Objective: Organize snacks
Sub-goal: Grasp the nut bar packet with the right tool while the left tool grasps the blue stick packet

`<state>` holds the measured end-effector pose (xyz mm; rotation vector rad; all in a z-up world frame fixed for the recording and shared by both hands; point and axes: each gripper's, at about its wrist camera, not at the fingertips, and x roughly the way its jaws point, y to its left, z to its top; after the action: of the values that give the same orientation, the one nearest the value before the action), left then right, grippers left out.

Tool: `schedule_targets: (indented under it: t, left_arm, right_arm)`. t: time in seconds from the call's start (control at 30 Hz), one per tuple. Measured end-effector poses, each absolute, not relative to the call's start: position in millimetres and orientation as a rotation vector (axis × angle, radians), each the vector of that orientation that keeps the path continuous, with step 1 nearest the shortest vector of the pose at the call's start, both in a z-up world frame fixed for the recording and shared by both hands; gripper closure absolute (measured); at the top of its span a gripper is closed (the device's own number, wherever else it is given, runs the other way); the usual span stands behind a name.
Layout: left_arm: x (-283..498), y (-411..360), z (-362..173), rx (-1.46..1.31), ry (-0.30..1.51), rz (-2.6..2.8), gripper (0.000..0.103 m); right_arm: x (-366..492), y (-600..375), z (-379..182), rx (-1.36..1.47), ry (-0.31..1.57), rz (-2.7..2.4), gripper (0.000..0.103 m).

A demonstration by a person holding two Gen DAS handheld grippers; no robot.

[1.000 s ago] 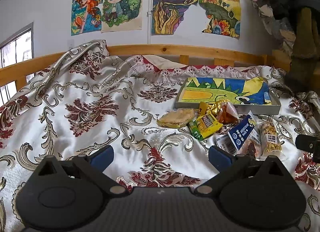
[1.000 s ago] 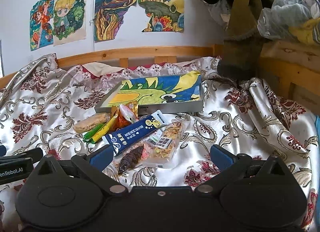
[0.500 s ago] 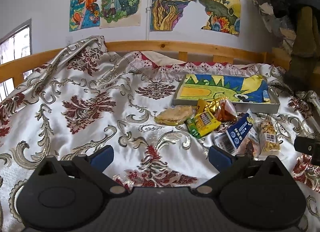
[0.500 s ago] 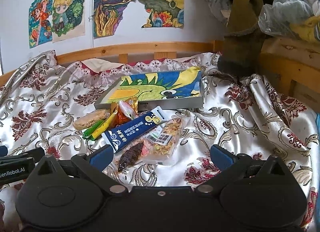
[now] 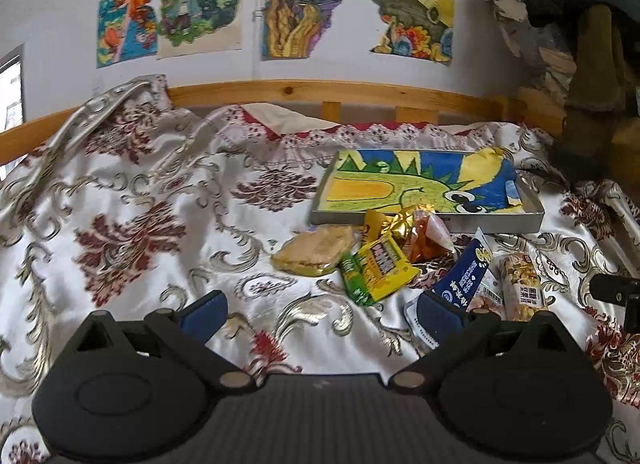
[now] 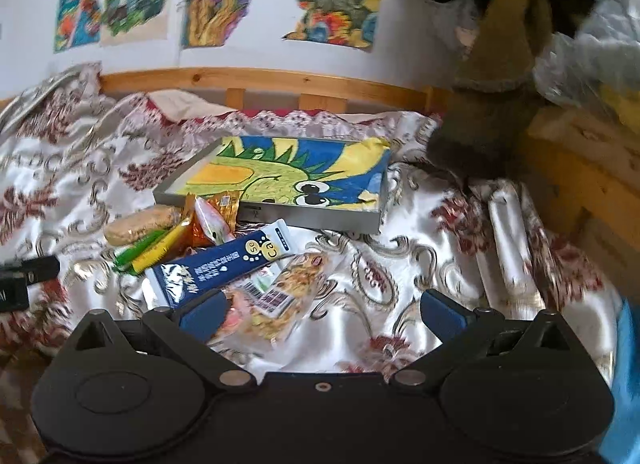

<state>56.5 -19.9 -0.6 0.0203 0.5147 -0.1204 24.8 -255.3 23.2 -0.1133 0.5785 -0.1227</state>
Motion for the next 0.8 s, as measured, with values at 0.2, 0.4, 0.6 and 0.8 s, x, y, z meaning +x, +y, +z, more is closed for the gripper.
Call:
schedule_targets:
  t: [0.2, 0.4, 0.6, 0.8]
  left_arm:
    - [77, -33, -8, 0.036, 0.534, -0.234, 0.0]
    - [99, -49, -14, 0.097, 0.544, -0.336, 0.0]
    - [123, -65, -15, 0.214, 0.556, -0.405, 0.0]
    - [144, -76, -9, 0.225, 0.597, -0.449, 0.001]
  right_arm:
    - [38, -272, 15, -0.113, 0.525, -0.097, 0.001]
    - [49, -274, 4, -0.092, 0.563, -0.087, 0.001]
    - [75, -286, -14, -0.028, 0.665, -0.123, 0.001]
    - [89, -289, -26, 0.062, 0.724, -0.069, 0.001]
